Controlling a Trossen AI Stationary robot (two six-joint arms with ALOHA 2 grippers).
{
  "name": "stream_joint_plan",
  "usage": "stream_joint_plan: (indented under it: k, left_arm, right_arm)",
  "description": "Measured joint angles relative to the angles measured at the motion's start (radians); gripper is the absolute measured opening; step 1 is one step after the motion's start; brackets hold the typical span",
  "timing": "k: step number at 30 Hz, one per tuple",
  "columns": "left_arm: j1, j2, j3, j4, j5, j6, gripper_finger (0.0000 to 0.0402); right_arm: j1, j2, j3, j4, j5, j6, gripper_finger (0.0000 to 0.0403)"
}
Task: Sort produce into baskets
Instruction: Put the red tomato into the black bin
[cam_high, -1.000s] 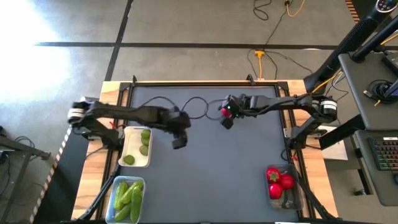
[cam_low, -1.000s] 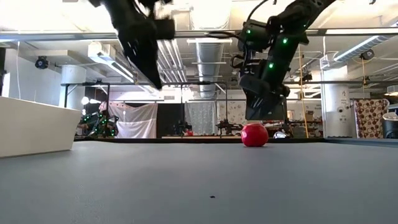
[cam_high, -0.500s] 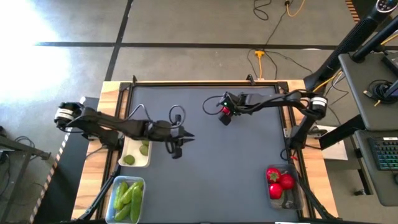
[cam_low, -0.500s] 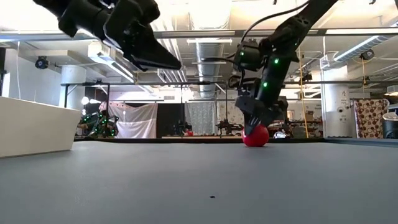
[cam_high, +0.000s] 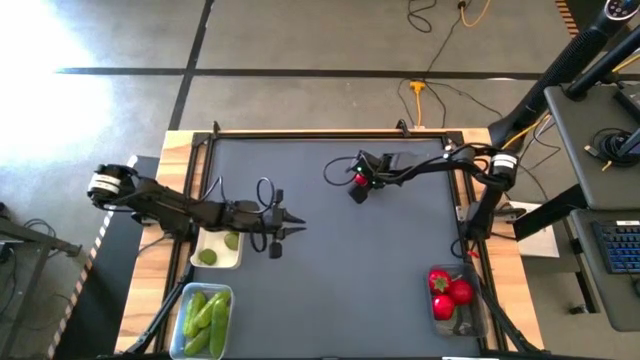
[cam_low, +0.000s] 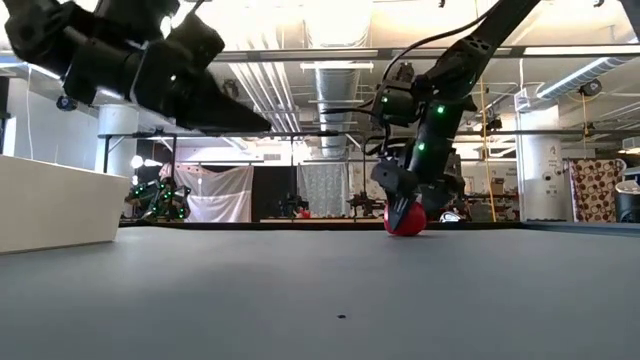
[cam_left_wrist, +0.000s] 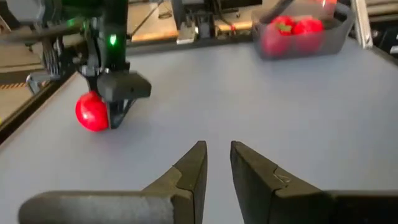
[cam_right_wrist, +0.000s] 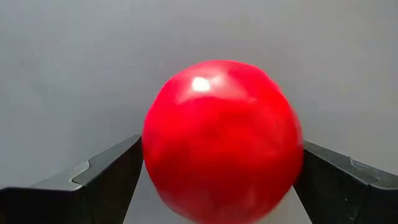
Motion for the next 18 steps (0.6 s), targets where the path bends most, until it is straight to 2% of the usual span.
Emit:
stream_joint_plan:
  k: [5,11,15,18]
  left_arm:
    - [-0.005,0.000,-0.057,0.056,0.009,0.027,0.0057]
    - [-0.005,0.008,-0.063,0.074,0.026,0.079,0.0057]
    - [-0.005,0.017,-0.063,0.088,0.026,0.104,0.0057]
    - [-0.004,0.018,-0.063,0.090,0.026,0.112,0.0057]
  right_arm:
    - [0.001,0.021,0.000,0.057,-0.005,0.054,0.0351]
    - [0.000,0.011,0.007,0.094,-0.003,0.071,0.0281]
    - [0.007,-0.026,0.067,-0.052,-0.020,0.069,0.0279]
    - [0.054,-0.085,0.147,-0.250,-0.073,0.075,0.0279]
